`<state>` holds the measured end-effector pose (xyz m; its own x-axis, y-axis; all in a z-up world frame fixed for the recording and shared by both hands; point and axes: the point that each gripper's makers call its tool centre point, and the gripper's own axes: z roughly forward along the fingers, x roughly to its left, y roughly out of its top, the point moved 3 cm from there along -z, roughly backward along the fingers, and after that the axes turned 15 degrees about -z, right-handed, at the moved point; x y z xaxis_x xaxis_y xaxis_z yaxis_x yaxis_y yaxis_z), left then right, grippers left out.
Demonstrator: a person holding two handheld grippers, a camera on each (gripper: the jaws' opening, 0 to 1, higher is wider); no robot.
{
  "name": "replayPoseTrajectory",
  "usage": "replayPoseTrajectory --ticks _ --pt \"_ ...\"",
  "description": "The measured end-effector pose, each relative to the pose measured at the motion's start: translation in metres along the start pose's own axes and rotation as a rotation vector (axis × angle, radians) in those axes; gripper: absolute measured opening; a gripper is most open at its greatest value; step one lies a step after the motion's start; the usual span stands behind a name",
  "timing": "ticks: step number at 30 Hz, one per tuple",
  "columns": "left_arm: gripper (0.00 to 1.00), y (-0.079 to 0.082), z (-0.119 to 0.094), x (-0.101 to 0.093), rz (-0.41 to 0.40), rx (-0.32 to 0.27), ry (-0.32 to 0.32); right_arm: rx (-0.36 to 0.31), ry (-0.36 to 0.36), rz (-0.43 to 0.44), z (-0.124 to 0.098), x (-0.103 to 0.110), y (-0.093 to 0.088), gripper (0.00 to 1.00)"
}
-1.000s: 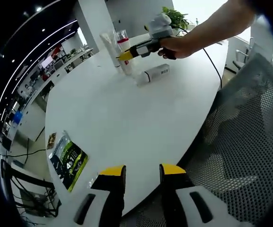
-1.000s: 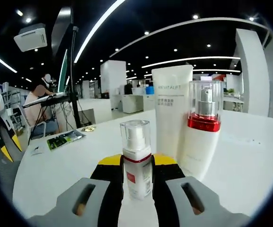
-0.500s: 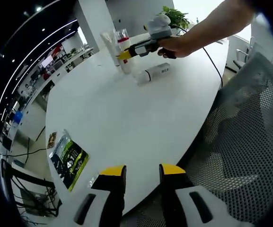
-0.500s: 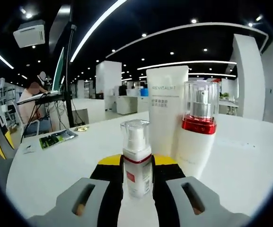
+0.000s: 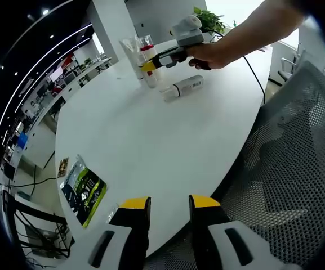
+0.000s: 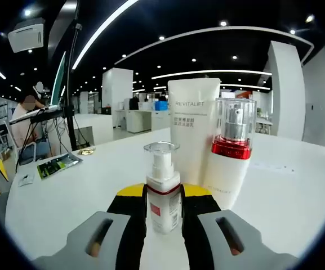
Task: Arrange the skincare products in the storage area until every visible bottle or jar stands upright without overlapping.
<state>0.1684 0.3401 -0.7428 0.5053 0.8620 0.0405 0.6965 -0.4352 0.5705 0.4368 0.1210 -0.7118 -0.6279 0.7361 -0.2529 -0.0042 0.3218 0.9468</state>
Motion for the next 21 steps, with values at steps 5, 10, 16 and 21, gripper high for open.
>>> replayPoseTrajectory --ticks 5,10,16,21 --pt "0.28 0.002 0.000 0.000 -0.002 -0.008 0.003 0.030 0.015 0.009 -0.002 0.001 -0.006 0.22" --pt "0.28 0.002 -0.001 0.000 0.000 -0.010 0.007 0.074 0.025 0.003 -0.003 0.002 -0.012 0.24" --pt "0.28 0.002 0.000 0.001 0.003 -0.008 0.009 0.097 0.022 0.012 -0.008 0.001 -0.015 0.25" --pt "0.28 0.004 -0.002 0.000 0.005 -0.017 0.010 0.112 0.031 0.011 -0.009 0.002 -0.013 0.25"
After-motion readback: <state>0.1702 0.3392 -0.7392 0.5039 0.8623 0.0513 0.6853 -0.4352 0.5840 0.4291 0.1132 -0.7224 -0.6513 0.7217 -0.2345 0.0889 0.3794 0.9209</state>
